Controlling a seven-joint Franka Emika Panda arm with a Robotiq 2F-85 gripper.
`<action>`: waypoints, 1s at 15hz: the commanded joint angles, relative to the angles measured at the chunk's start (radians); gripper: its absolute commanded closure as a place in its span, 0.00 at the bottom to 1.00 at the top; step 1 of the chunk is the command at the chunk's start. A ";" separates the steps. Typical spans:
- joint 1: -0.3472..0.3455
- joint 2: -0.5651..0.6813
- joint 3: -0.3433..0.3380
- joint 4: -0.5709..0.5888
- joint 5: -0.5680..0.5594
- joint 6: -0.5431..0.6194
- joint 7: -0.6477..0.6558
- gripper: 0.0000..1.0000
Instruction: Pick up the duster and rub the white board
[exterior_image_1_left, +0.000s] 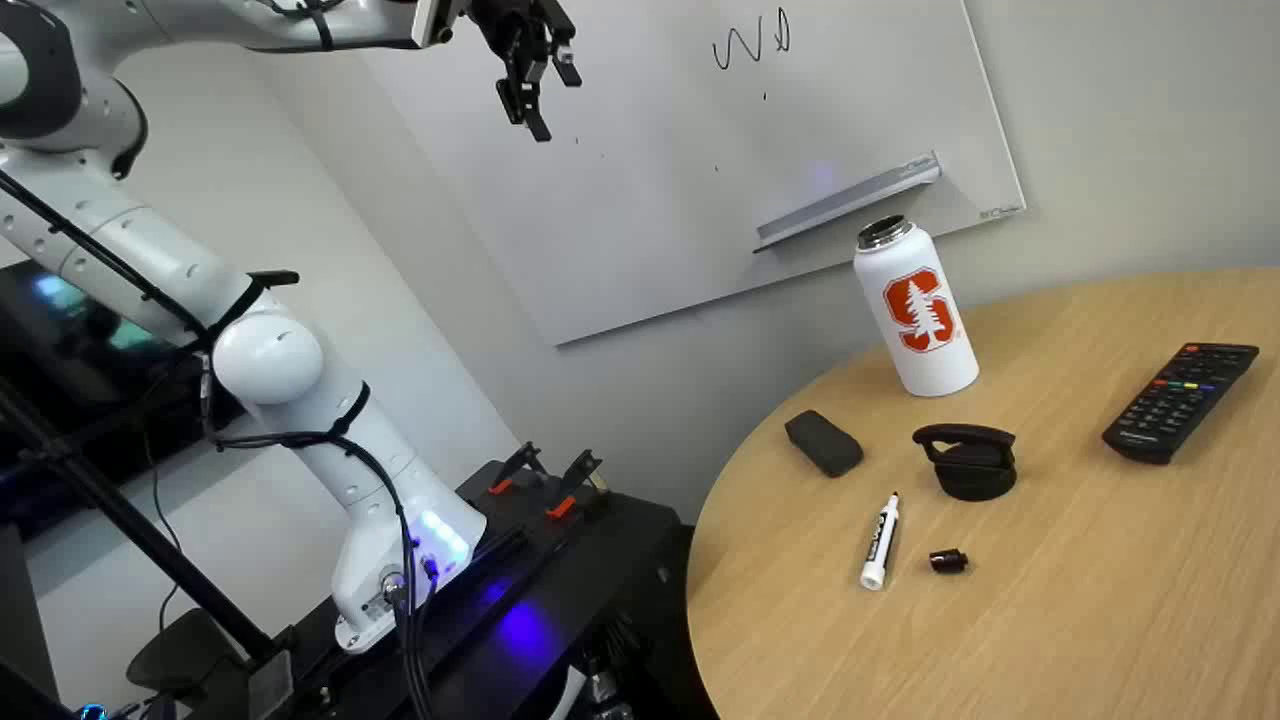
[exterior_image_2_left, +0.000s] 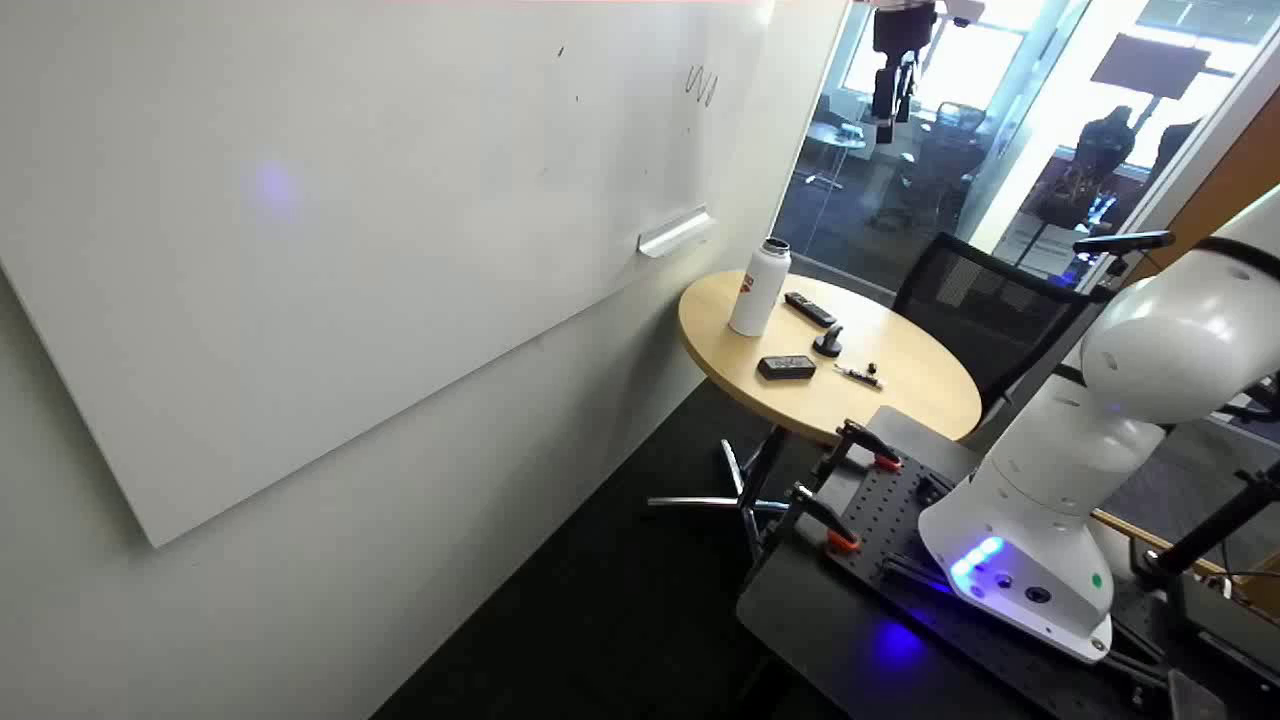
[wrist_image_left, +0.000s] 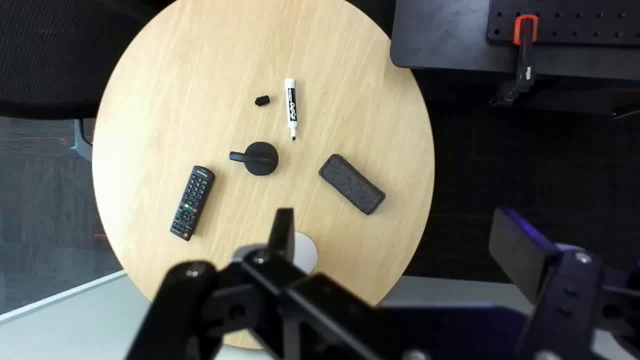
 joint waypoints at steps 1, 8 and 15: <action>0.013 0.000 -0.011 0.003 -0.002 -0.004 0.002 0.00; -0.007 0.016 -0.038 -0.035 0.013 0.055 0.083 0.00; -0.082 0.109 -0.127 -0.203 0.090 0.371 0.383 0.00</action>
